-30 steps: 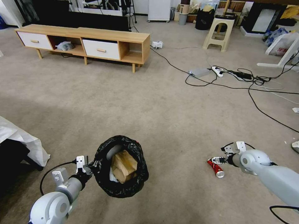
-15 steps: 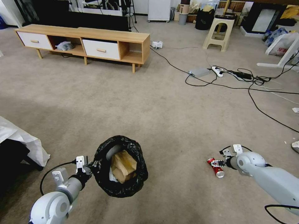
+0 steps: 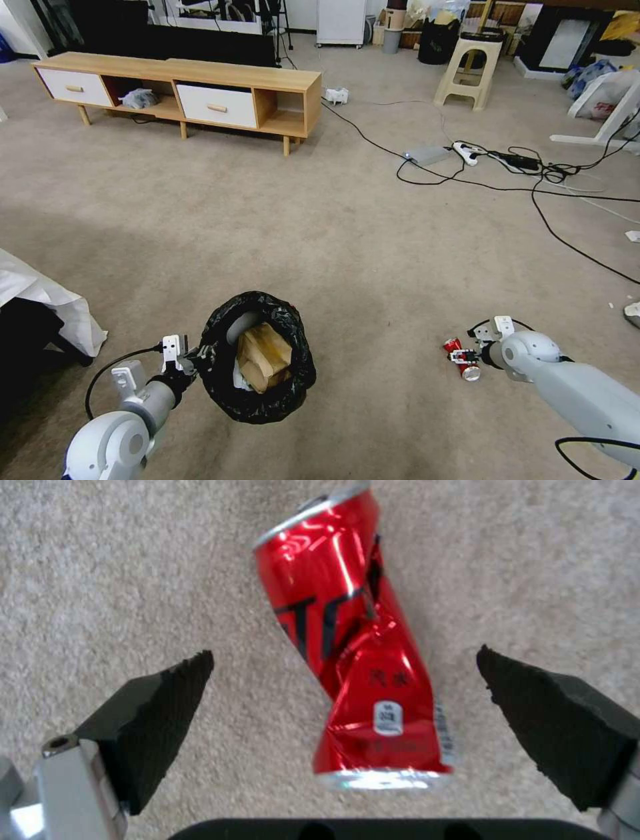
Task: Pick up the trash bin, then pick up the garbage from the floor and place it into the trash bin.
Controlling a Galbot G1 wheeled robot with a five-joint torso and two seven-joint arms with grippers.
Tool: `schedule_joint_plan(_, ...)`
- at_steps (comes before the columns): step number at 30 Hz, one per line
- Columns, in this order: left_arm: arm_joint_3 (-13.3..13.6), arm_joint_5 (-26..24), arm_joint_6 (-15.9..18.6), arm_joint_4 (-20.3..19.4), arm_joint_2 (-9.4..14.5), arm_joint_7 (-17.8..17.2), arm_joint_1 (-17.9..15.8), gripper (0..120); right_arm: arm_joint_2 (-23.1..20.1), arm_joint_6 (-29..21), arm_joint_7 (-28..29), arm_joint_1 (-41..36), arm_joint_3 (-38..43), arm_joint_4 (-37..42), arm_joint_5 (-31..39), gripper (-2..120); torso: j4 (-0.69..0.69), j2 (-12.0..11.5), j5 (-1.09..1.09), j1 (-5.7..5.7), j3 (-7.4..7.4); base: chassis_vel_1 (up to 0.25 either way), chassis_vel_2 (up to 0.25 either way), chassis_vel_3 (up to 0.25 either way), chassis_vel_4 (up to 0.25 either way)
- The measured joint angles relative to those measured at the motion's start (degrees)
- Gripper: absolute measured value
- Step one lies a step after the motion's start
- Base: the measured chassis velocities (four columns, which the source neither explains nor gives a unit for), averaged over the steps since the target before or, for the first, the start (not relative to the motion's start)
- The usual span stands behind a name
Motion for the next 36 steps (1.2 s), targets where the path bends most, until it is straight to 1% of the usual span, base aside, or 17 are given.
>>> schedule_joint_plan(3,0.04,0.01,-0.07,0.33,-0.02,0.01,-0.12,1,1.73,0.13,-0.02,1.74,-1.14,-2.22,-0.26,100,0.0,0.0,0.0,0.0,0.0,0.0,0.0,0.0,0.0)
schedule_joint_plan(13,-0.23,-0.46,-0.3,1.26,0.46,0.1,-0.43,1,4.45,0.45,-0.85,3.46,-2.94,-6.78,-1.8,100,0.0,0.0,0.01,0.0,0.0,0.0,0.0,0.0,0.0)
schedule_joint_plan(22,0.01,-1.11,-0.37,2.2,1.07,0.17,-1.23,1,5.42,0.86,-1.48,3.79,-2.98,-9.25,-2.95,100,0.0,0.0,0.01,0.0,0.0,0.0,0.0,0.0,0.0)
schedule_joint_plan(32,0.29,-1.61,-0.37,2.88,1.54,0.16,-1.84,1,6.12,0.95,-1.49,4.61,-3.77,-10.21,-3.21,100,0.01,0.0,0.0,0.0,0.0,0.0,0.0,0.0,0.0)
schedule_joint_plan(34,0.27,-1.67,-0.37,2.92,1.58,0.16,-1.89,1,6.23,0.94,-1.49,4.72,-3.96,-10.35,-3.22,98,0.0,0.0,0.0,0.0,0.0,0.0,0.0,0.0,0.0)
schedule_joint_plan(36,0.14,-1.88,-0.37,2.96,1.71,0.13,-1.95,1,6.71,0.94,-1.56,5.08,-4.35,-10.7,-3.32,84,-0.01,0.01,-0.07,-0.01,-0.02,0.0,0.0,0.0,0.0)
